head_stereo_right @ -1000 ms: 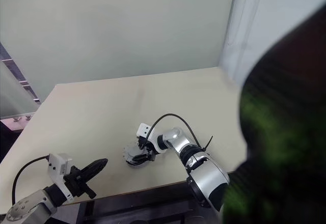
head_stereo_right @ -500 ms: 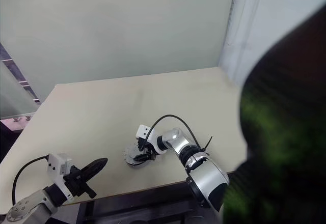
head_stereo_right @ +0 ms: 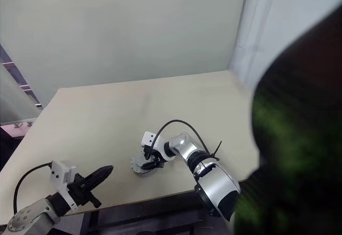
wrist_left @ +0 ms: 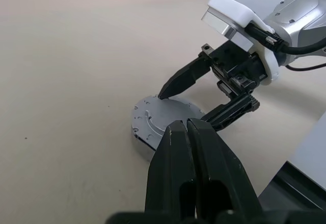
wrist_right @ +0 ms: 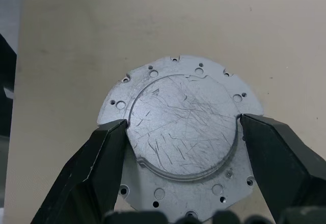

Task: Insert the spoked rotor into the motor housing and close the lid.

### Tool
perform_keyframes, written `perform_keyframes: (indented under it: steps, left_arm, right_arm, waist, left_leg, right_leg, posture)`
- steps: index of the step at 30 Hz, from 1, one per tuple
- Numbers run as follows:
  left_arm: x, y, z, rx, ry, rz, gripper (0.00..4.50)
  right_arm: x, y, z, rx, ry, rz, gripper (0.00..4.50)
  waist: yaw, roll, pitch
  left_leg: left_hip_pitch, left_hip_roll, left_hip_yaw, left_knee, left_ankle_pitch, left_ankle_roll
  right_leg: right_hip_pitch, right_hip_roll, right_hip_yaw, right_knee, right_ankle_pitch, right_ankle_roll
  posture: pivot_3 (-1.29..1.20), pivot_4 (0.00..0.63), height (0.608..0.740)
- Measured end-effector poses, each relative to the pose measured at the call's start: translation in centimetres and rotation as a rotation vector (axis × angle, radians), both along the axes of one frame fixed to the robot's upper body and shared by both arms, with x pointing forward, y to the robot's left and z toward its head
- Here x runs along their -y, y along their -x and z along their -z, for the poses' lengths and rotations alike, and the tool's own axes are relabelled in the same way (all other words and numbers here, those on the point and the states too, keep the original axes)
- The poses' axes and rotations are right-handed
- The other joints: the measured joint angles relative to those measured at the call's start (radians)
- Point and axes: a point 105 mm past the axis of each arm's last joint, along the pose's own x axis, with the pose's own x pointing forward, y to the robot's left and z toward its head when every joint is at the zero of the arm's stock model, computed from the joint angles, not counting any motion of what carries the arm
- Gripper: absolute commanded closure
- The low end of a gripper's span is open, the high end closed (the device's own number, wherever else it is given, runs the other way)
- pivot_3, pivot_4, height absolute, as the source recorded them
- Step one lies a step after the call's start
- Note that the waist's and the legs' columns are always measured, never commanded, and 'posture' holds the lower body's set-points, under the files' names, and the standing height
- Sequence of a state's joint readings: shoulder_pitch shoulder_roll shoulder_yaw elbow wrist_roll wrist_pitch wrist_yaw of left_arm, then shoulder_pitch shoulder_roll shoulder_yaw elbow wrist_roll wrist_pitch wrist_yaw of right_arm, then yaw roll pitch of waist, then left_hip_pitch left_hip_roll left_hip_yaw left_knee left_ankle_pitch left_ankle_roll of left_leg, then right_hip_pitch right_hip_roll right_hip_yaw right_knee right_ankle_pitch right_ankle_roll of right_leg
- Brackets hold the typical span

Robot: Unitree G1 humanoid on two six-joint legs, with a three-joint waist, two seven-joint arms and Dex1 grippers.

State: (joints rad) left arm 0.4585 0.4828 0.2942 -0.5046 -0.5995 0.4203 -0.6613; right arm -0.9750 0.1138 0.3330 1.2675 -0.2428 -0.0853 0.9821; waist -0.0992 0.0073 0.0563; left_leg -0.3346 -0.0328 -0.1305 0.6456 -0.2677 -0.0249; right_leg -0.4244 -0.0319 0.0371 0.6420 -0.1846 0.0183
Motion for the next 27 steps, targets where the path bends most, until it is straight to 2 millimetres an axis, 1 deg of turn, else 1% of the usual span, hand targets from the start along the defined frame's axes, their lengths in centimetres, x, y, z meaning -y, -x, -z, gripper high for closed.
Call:
perform_keyframes:
  steps: [11,14,17,22,27]
  left_arm:
    - [-0.1,-0.1,0.1,-0.001,-0.015,-0.001,4.50]
    - [-0.4,-0.1,0.3,-0.005,-0.045,-0.005,4.50]
    - [-0.6,-0.3,1.2,-0.034,-0.093,-0.011,4.50]
    - [-0.3,-0.8,3.2,-0.089,-0.154,-0.005,4.50]
    - [0.8,-2.0,4.3,-0.092,-0.170,0.014,4.50]
  right_arm:
    - [-0.1,0.0,0.0,0.019,0.033,-0.019,1.16]
    - [-0.1,0.0,0.0,0.024,0.047,-0.026,1.16]
    - [-0.1,0.0,0.0,0.028,0.054,-0.029,1.16]
    - [0.0,-0.1,0.1,0.036,0.066,-0.030,1.16]
    - [0.0,0.0,0.2,0.039,0.070,-0.031,1.16]
  waist:
    - [0.000,0.000,0.000]
    - [0.000,0.000,0.000]
    - [0.000,0.000,0.000]
    - [0.002,0.000,0.000]
    - [0.002,0.000,0.000]
  left_leg:
    - [0.003,0.000,0.001,0.000,0.000,0.000]
    - [0.004,0.000,0.002,0.000,0.000,0.000]
    - [0.006,0.000,0.002,0.000,0.000,0.000]
    - [0.007,0.000,0.003,0.000,0.000,0.000]
    - [0.008,0.000,0.003,0.000,0.000,0.000]
  right_leg:
    - [0.002,0.000,0.001,0.000,0.000,0.000]
    - [0.004,0.000,0.001,0.000,0.000,0.000]
    - [0.005,0.000,0.001,0.000,0.000,0.000]
    - [0.006,0.000,0.002,0.000,0.000,0.000]
    - [0.007,0.000,0.002,0.000,0.000,0.000]
  posture:
    - [0.00,0.000,0.740]
    - [0.00,0.000,0.740]
    - [0.00,0.000,0.740]
    - [0.00,0.000,0.740]
    - [0.00,0.000,0.740]
